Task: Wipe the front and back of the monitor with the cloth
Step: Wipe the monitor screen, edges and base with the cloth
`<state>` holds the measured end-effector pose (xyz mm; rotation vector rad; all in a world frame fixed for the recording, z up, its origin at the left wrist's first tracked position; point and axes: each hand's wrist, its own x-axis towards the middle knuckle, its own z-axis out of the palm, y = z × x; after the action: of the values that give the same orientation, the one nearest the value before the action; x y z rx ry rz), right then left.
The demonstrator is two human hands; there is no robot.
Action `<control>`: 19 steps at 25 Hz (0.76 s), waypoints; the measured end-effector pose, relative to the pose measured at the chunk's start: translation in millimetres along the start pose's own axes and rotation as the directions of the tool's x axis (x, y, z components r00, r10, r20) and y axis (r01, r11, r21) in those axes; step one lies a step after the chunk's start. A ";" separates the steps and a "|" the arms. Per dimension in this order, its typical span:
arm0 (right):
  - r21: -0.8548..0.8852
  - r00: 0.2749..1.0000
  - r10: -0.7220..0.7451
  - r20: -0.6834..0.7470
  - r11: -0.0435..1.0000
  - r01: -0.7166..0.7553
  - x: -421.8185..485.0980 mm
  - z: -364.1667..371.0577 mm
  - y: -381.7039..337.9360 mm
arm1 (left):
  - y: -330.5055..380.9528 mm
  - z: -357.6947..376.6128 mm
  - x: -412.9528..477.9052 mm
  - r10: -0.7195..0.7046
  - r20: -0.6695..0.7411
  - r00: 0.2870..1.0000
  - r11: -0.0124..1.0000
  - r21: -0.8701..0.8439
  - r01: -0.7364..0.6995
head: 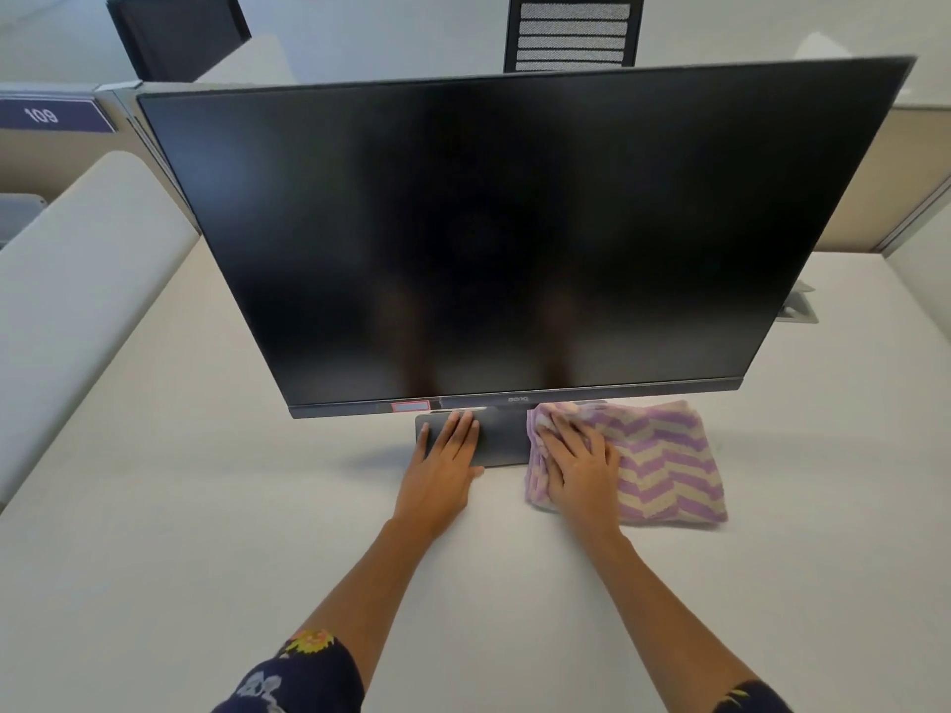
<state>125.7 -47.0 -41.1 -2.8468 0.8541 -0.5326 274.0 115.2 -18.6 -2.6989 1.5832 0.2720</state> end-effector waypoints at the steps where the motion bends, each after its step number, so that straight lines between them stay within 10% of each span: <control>1: 0.004 1.000 0.014 0.002 1.000 -0.014 -1.0 -0.2 -3.0 | -4.9 -5.0 2.8 -0.004 0.023 1.000 1.000 0.016 0.004; 12: 0.031 0.988 -0.108 -0.107 0.993 0.112 -8.1 0.2 0.8 | -30.4 -23.2 15.6 0.099 0.026 0.995 0.992 0.080 -0.101; 19: -0.018 0.997 0.076 0.017 0.997 -0.076 19.5 10.6 -4.2 | -24.5 -24.6 12.1 0.057 0.028 0.998 0.998 -0.018 -0.056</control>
<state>146.9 -54.1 -44.3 -2.8162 0.9641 -0.4923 304.6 114.6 1.7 -2.6536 1.6595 0.3249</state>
